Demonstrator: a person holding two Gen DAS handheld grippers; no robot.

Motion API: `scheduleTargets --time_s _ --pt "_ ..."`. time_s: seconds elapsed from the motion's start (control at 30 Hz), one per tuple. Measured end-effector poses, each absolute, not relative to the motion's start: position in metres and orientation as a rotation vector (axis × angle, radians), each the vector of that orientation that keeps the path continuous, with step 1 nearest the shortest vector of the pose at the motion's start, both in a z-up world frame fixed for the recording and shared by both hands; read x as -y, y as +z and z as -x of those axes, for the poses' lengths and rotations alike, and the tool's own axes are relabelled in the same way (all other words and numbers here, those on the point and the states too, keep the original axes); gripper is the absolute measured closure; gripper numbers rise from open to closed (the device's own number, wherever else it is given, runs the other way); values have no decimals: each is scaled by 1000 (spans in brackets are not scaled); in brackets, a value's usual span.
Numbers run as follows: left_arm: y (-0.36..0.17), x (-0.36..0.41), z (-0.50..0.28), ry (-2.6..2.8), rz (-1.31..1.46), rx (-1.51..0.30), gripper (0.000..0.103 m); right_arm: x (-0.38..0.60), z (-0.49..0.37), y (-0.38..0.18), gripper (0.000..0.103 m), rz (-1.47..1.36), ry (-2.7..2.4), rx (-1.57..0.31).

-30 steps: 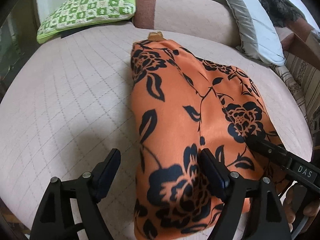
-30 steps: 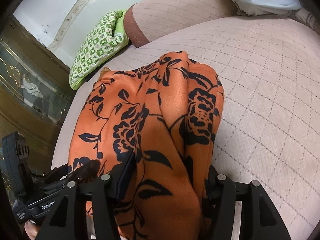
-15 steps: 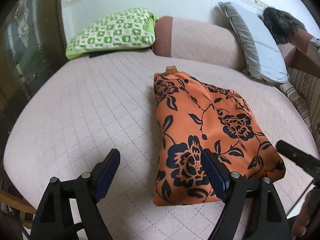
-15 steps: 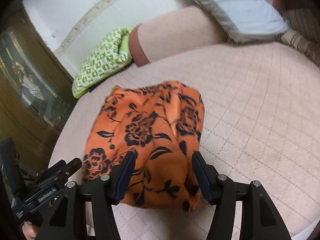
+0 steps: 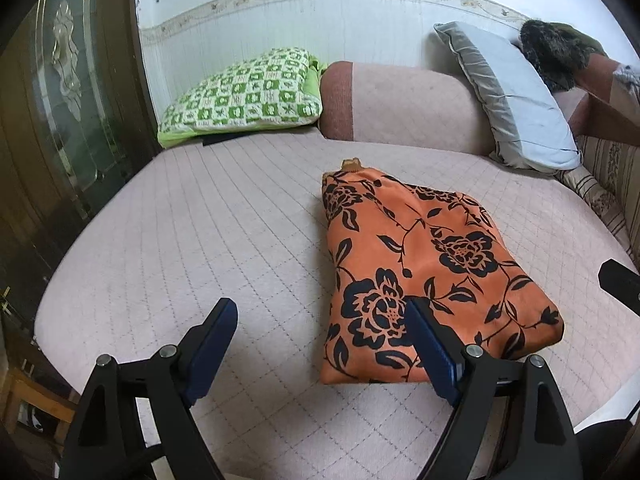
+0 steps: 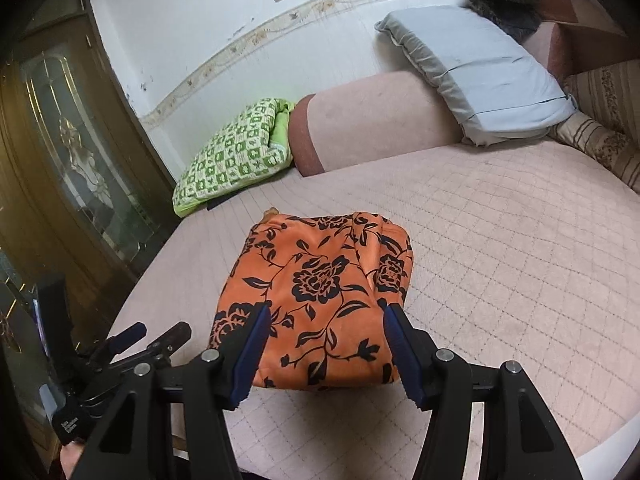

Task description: Fold small clothes

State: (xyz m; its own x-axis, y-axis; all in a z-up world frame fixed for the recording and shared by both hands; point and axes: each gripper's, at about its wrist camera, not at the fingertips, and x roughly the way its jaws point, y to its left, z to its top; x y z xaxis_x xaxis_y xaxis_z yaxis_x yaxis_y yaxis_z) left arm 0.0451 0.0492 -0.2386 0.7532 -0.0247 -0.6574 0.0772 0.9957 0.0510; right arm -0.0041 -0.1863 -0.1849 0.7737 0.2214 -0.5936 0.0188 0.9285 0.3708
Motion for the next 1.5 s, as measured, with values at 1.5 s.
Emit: scheduleTargets --time_s 1.5 --pt "-201 -56 -14 35 -58 -622 14 169 37 -197 41 -284 4 -539"
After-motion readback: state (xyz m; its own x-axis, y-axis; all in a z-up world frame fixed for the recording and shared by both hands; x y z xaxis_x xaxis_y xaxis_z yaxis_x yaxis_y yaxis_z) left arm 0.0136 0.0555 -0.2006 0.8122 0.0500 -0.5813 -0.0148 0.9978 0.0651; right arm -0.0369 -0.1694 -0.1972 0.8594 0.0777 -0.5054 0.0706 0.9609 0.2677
